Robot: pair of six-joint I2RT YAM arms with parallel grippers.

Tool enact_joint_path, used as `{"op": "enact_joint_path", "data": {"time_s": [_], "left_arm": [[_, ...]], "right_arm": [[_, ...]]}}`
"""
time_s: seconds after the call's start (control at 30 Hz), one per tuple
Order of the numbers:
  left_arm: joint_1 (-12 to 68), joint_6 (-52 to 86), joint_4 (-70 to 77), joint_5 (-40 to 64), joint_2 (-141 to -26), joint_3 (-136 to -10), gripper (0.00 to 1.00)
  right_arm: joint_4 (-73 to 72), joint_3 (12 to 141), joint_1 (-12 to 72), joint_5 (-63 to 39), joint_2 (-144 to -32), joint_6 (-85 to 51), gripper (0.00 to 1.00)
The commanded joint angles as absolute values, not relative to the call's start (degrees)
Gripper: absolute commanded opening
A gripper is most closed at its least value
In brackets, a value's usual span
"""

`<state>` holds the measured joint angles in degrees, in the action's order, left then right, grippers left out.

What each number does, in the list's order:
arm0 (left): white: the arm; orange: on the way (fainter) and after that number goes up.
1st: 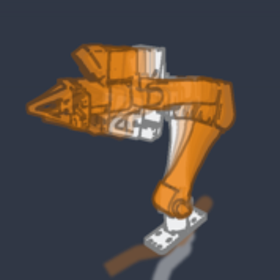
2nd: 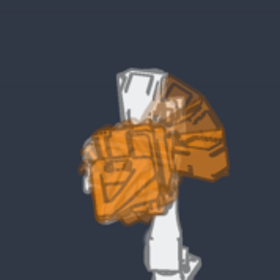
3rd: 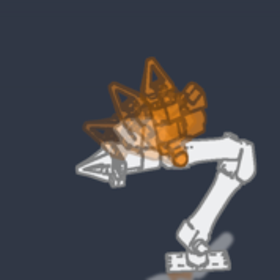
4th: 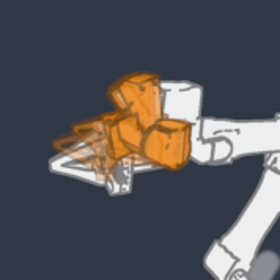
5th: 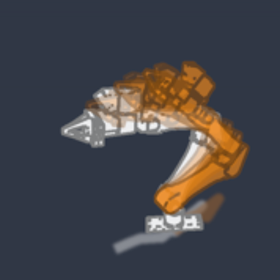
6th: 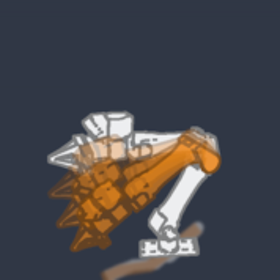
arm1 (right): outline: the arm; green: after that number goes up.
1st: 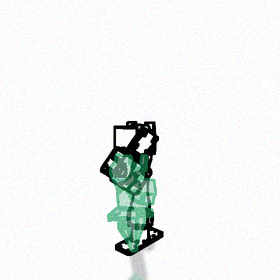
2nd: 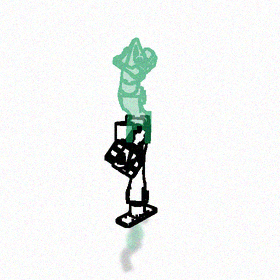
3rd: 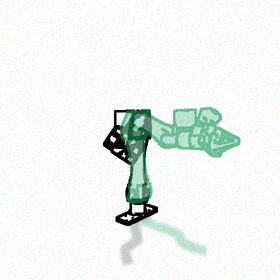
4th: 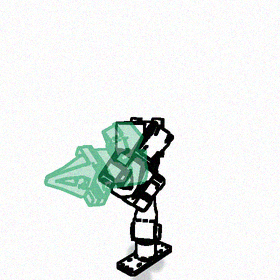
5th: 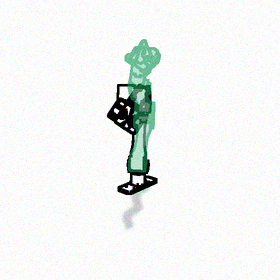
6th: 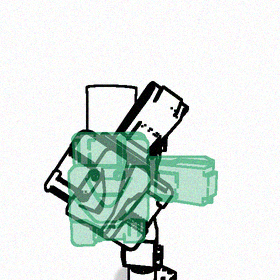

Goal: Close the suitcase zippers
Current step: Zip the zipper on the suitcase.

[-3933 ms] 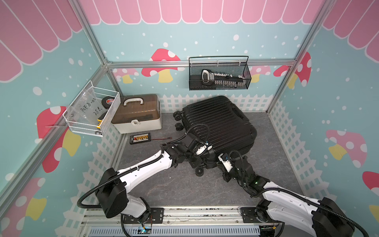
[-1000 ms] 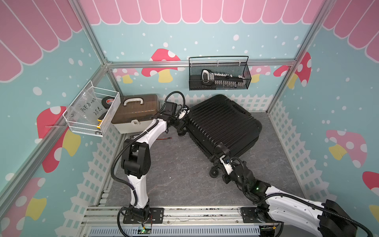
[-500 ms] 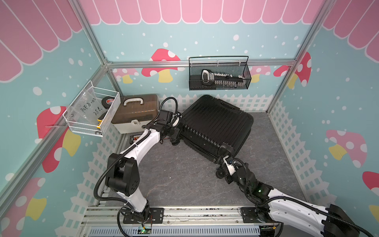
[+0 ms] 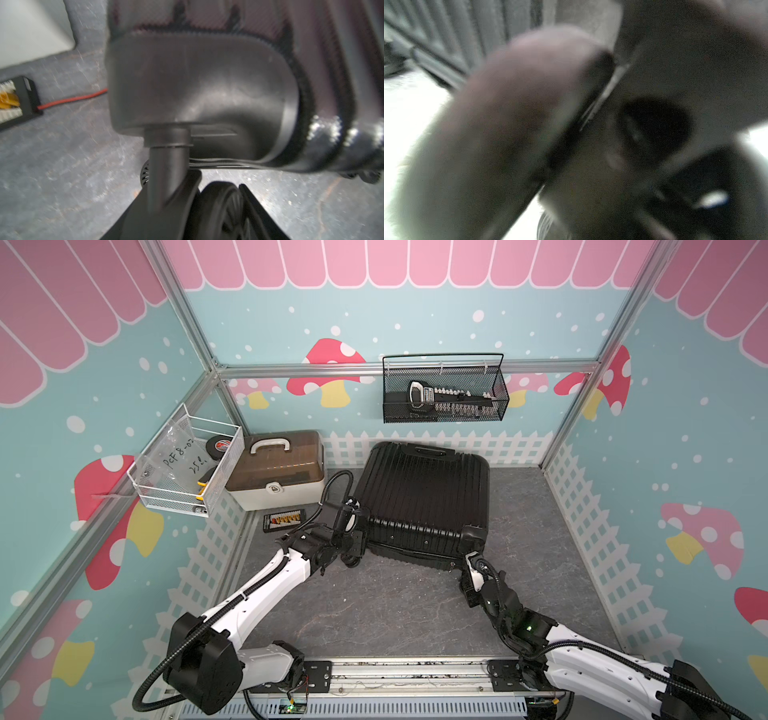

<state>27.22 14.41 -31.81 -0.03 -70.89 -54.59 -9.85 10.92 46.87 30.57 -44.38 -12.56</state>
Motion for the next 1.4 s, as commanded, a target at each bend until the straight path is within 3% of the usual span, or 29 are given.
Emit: {"op": "enact_joint_path", "data": {"time_s": [0.0, 0.4, 0.7, 1.03, 1.37], "left_arm": [[30.67, 18.51, -28.41, 6.71, -67.19, -52.64, 0.3], [33.77, 18.37, -24.9, 15.38, -62.1, -47.73, 0.3], [34.18, 17.16, -24.63, 16.38, -61.95, -47.46, 0.3], [34.14, 16.12, -31.79, 2.46, -62.02, -48.26, 0.28], [35.23, 15.79, -32.72, 8.17, -58.72, -45.75, 0.28]], "right_arm": [[-12.79, 11.62, 47.29, 27.76, -44.13, -12.69, 0.0], [-14.85, 11.46, 47.28, 17.96, -41.42, -9.59, 0.0], [-13.26, 12.17, 47.29, 19.27, -41.59, -9.48, 0.0], [-11.93, 14.15, 47.29, 21.13, -46.31, -10.2, 0.0], [-14.76, 17.53, 47.29, 19.02, -54.9, -8.94, 0.0]]}}
